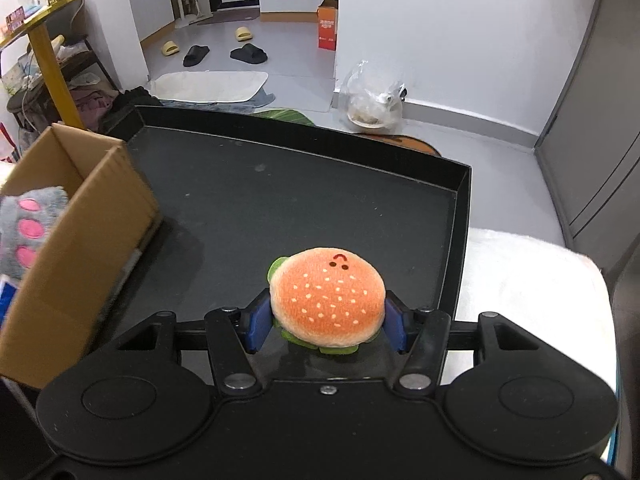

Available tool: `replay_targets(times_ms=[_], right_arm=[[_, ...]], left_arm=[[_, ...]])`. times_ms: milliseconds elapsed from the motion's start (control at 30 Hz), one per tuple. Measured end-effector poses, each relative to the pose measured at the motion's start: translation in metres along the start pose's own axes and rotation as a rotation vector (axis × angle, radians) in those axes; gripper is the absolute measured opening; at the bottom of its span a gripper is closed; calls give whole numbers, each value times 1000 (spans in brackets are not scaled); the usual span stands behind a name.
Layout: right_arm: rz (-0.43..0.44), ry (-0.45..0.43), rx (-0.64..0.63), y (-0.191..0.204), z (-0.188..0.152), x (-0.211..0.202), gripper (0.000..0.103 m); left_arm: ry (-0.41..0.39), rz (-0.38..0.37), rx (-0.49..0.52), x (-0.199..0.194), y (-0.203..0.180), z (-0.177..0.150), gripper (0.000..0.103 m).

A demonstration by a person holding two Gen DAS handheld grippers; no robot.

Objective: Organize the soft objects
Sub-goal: 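Carry the hamburger plush into the box and open the right gripper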

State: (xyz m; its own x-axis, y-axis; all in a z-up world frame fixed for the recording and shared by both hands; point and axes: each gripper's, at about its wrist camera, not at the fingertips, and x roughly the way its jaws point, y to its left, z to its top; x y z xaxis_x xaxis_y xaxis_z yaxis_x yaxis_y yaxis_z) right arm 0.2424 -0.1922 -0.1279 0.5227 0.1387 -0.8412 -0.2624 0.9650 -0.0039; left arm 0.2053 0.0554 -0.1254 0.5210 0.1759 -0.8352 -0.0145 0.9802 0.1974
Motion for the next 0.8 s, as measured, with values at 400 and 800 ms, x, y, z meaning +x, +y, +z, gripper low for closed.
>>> replay_targets(times_ms=[400, 800], right_arm=[[-2, -14, 27, 23, 15, -28, 55], [20, -76, -16, 65, 39, -55, 56]], left_arm=[[-11, -36, -30, -3, 7, -1, 61], [-34, -79, -78, -6, 18, -4, 61]])
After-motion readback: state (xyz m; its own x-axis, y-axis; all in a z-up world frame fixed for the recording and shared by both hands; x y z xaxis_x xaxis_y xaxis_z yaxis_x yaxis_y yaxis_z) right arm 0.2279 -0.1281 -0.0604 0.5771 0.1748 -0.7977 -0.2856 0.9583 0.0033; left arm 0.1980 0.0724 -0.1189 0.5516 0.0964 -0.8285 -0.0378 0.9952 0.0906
